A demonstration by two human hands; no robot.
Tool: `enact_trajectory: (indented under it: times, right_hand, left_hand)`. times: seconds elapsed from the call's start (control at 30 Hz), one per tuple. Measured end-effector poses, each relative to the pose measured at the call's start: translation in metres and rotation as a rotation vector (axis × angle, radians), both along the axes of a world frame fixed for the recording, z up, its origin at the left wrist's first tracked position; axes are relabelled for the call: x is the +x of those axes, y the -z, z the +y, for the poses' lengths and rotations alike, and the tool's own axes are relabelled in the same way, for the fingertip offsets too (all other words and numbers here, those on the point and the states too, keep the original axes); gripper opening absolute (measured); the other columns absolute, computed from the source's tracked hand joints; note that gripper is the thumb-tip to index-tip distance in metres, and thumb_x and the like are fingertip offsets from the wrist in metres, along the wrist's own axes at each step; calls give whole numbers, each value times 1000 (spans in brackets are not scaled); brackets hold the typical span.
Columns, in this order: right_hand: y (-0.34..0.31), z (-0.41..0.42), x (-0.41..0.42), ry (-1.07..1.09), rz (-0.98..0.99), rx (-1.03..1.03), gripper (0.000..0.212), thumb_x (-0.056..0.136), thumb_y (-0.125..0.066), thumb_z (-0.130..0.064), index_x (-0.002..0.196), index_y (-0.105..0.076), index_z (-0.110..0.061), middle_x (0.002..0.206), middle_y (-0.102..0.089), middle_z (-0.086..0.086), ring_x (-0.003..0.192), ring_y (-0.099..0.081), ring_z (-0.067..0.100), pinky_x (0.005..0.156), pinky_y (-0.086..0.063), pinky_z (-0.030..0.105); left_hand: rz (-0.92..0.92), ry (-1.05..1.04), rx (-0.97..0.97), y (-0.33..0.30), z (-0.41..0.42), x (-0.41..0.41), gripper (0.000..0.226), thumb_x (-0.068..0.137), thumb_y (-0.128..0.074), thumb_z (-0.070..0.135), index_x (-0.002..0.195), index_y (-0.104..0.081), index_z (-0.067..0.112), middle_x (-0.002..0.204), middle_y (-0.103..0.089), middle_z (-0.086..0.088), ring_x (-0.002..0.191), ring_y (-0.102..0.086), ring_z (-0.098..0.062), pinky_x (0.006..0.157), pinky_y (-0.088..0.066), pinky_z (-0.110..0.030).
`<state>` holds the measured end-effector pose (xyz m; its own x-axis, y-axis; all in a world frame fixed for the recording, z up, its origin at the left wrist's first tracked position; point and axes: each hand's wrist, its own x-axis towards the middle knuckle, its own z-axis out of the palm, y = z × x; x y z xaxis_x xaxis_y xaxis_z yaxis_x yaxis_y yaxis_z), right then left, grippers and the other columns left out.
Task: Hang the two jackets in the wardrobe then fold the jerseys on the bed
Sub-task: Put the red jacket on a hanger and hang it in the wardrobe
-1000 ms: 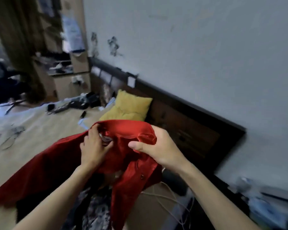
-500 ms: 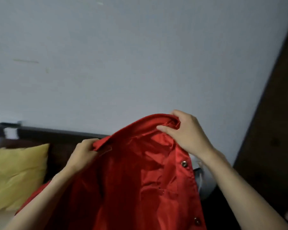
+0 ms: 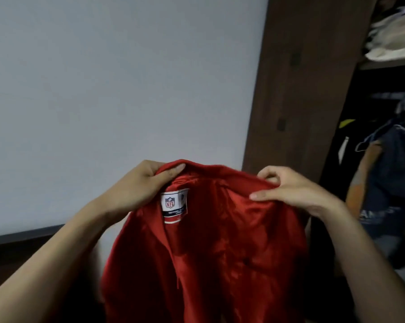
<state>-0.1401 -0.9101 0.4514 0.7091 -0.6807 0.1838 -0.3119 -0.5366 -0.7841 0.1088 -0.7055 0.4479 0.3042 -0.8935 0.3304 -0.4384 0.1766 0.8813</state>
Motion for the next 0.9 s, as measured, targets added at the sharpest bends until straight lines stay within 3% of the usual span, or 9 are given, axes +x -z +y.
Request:
enact_trajectory:
  times: [0.13, 0.23, 0.3, 0.37, 0.47, 0.6, 0.73, 0.83, 0.9]
  right_hand:
    - [22, -9, -1, -5, 24, 49, 31, 85, -81, -11, 112, -66, -8, 90, -72, 13, 71, -62, 16, 66, -49, 20]
    - [50, -12, 4, 58, -109, 92, 19, 96, -64, 2, 113, -71, -5, 105, -75, 9, 89, -67, 5, 85, -53, 17]
    - [63, -7, 7, 79, -237, 284, 27, 99, -58, -10, 123, -70, -8, 126, -71, 14, 107, -68, 14, 100, -53, 27]
    - [64, 2, 8, 194, -357, 380, 35, 100, -55, -29, 127, -70, -13, 132, -69, 9, 120, -66, 19, 110, -48, 35]
    - [60, 9, 1, 320, -457, 407, 35, 94, -59, -42, 121, -71, -23, 119, -76, -4, 114, -69, 11, 100, -52, 26]
    - [56, 4, -13, 507, -560, 218, 28, 89, -64, -42, 93, -81, -20, 94, -79, 1, 82, -73, 10, 79, -57, 25]
    - [55, -4, -40, 782, -626, 44, 40, 91, -67, -48, 95, -77, -9, 95, -77, 15, 78, -67, 21, 74, -52, 37]
    - [48, -3, -73, 1019, -554, -299, 34, 99, -59, -37, 97, -74, -7, 87, -70, 1, 81, -58, 12, 74, -44, 34]
    - [33, 6, -95, 1111, -408, -513, 27, 103, -54, -26, 92, -73, -9, 79, -64, -11, 77, -53, 1, 70, -45, 29]
  left_hand:
    - [-104, 174, -13, -11, -69, -26, 45, 96, -58, 44, 92, -74, 2, 87, -78, -14, 75, -71, -14, 69, -53, -24]
    - [-138, 308, -38, -16, -117, -45, 50, 95, -59, 44, 91, -68, -5, 86, -75, -22, 75, -73, -23, 68, -55, -30]
    - [-141, 381, -69, -21, -146, -54, 51, 95, -59, 44, 92, -68, -6, 85, -75, -22, 79, -76, -29, 71, -58, -37]
    - [-190, 405, -137, -29, -172, -60, 52, 91, -60, 47, 84, -69, -4, 75, -76, -15, 71, -75, -21, 63, -55, -30]
    - [-295, 426, -279, -39, -203, -71, 44, 91, -62, 47, 66, -67, 11, 62, -73, 1, 56, -68, -6, 57, -51, -22]
    - [-478, 567, -430, -41, -231, -87, 45, 95, -62, 42, 70, -66, 6, 64, -71, -2, 58, -60, -4, 65, -51, -27]
    - [-425, 779, -429, -38, -253, -106, 44, 96, -63, 42, 75, -68, 3, 69, -72, -7, 61, -56, -5, 68, -53, -37]
    - [-510, 804, -460, -30, -277, -114, 41, 93, -58, 52, 81, -68, 15, 71, -70, 1, 69, -61, 0, 71, -55, -39]
    - [-649, 740, -457, -17, -297, -116, 40, 87, -42, 60, 92, -64, 28, 80, -70, 10, 84, -69, -9, 76, -56, -42]
